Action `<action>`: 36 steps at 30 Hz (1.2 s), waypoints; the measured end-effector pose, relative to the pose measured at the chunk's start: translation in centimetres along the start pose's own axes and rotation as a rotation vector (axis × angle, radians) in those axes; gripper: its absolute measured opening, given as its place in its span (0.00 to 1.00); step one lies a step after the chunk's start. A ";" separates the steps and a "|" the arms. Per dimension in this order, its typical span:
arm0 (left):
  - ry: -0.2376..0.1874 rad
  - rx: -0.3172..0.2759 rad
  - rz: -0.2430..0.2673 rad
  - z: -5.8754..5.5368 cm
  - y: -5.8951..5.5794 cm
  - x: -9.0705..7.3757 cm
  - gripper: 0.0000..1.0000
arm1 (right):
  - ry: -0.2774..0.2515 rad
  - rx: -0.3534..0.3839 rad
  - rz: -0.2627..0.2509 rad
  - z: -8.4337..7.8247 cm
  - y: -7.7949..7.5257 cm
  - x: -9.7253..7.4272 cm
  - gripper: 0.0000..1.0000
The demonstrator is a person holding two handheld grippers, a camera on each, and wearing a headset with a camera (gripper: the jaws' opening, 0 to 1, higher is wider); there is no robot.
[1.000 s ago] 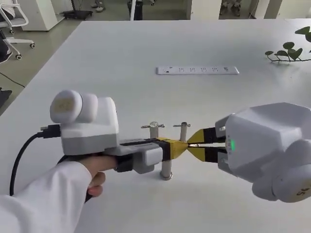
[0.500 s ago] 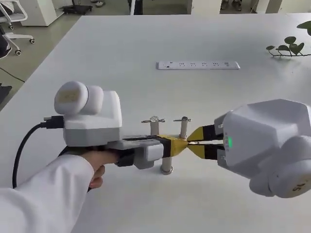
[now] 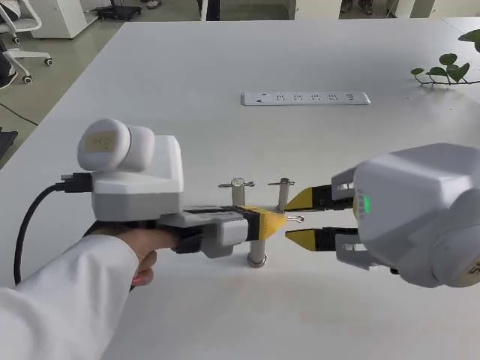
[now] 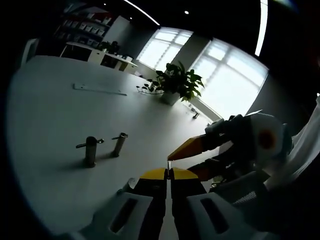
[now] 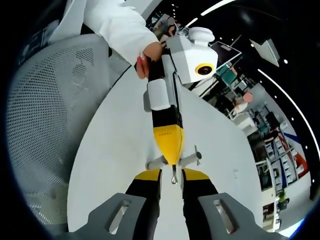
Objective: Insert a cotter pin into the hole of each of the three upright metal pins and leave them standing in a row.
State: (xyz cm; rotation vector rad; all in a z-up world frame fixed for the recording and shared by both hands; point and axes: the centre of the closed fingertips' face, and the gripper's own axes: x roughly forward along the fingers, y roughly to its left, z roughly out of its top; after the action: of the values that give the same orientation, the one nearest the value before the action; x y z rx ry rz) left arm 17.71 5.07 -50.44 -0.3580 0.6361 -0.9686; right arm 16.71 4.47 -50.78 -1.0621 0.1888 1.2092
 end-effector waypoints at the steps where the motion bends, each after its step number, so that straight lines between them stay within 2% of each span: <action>1: 0.003 0.006 0.002 0.0 0.1 -0.1 0.00 | 0.010 0.033 -0.005 -0.4 -0.1 -0.1 0.11; 2: 0.003 0.010 0.001 0.0 0.1 -0.2 0.00 | 0.011 0.054 -0.005 -0.6 -0.2 -0.1 0.12; 4: 0.000 0.024 -0.010 0.1 0.0 -0.5 0.00 | 0.010 0.149 0.022 -1.2 0.2 -0.1 0.16; 7: 0.014 0.102 -0.013 0.0 0.0 -0.9 0.00 | -0.011 0.251 0.042 -1.7 0.3 -0.2 0.19; 11: 0.024 0.176 -0.032 -0.1 -0.2 -1.3 0.00 | -0.121 0.435 0.078 -0.5 0.1 -0.5 0.20; 13: 0.028 0.243 -0.049 -0.1 -0.5 -1.5 0.00 | -0.151 0.506 0.103 -0.2 0.2 -0.5 0.23; 14: 0.036 0.262 -0.056 -0.2 -0.6 -1.5 0.00 | -0.155 0.533 0.132 -0.1 0.5 -0.6 0.24; 17: 0.042 0.339 -0.079 -0.3 -1.1 -1.7 0.00 | -0.173 0.564 0.156 -0.4 0.6 -0.3 0.21; 19: 0.050 0.362 -0.088 -0.5 -1.4 -1.7 0.00 | -0.178 0.561 0.157 -0.1 0.8 -0.3 0.21; 22: 0.045 0.464 -0.123 -0.6 -2.0 -1.8 0.00 | -0.184 0.556 0.167 0.3 1.1 -0.3 0.16; 29: 0.056 0.518 -0.157 -0.9 -2.6 -1.9 0.00 | -0.200 0.558 0.194 1.0 1.8 -0.5 0.02; 36: 0.054 0.559 -0.180 -0.9 -2.8 -1.9 0.00 | -0.201 0.546 0.217 1.0 2.2 -0.5 0.00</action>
State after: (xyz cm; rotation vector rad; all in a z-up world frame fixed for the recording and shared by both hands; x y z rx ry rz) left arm 14.55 5.23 -48.92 0.1096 0.3612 -1.2843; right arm 14.31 4.79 -51.11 -0.4495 0.4573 1.3465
